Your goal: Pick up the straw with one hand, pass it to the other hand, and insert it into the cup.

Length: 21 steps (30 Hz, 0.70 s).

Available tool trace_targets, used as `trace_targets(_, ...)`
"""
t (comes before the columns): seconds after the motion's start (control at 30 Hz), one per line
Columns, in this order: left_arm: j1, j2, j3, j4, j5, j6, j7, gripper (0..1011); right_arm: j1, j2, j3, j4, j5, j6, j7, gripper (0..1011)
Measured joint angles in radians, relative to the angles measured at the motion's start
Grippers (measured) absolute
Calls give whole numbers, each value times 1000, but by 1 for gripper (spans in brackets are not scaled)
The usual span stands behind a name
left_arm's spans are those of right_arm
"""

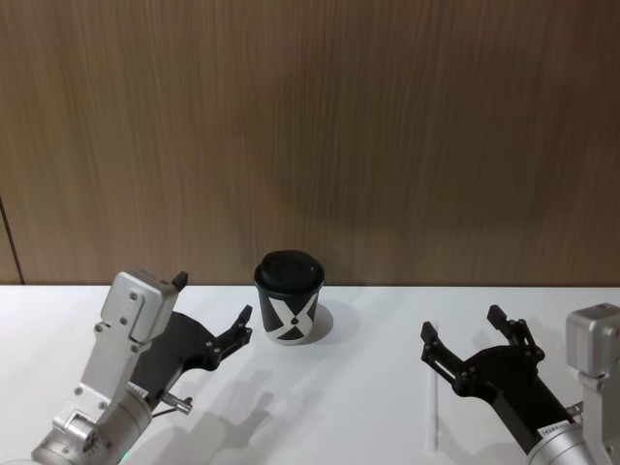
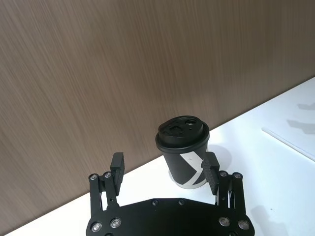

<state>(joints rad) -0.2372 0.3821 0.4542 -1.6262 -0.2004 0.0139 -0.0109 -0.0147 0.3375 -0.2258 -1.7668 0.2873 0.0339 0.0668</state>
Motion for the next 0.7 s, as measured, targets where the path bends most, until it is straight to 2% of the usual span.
trace_targets(0.7, 0, 0, 0, 0, 0, 0, 0, 1002, 0, 0, 0, 0, 0, 0, 0, 1001)
